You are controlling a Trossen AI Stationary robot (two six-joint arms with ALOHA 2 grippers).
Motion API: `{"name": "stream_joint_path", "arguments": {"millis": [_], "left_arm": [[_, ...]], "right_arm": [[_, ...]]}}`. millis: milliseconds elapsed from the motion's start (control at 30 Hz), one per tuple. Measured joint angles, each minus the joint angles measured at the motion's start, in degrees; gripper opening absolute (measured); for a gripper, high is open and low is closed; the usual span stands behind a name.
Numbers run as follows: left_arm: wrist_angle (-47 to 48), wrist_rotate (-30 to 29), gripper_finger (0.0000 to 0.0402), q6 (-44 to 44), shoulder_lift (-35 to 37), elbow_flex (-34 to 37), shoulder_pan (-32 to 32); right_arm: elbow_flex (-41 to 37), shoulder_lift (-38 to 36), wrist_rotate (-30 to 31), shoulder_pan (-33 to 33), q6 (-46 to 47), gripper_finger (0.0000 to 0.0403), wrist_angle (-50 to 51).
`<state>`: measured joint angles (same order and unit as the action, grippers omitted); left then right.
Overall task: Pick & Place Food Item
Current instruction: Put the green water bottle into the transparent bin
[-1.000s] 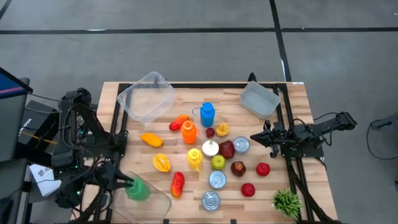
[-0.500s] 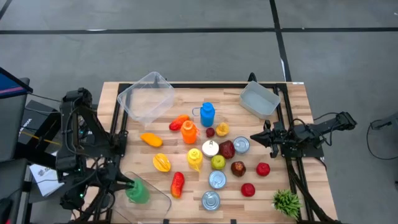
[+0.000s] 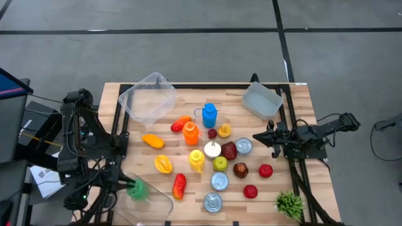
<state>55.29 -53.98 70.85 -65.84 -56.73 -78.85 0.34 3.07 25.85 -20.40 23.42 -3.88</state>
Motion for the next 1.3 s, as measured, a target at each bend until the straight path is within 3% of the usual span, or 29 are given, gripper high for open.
{"name": "stream_joint_path", "arguments": {"millis": [700, 900, 1300], "left_arm": [[-4.09, -0.02, 0.0047, 0.13, 0.00, 4.87, 0.00], [-3.83, 3.71, 0.0049, -0.13, 0.14, 4.74, 0.02], [-3.43, 5.73, 0.0126, -0.28, 0.09, 4.76, 0.00]], "right_arm": [[0.00, 0.00, -0.01, 0.00, 0.02, 0.0000, 0.00], [0.00, -0.02, -0.02, 0.00, 0.02, 0.0000, 0.00], [0.00, 0.00, -0.02, 0.00, 0.02, 0.0000, 0.00]]}}
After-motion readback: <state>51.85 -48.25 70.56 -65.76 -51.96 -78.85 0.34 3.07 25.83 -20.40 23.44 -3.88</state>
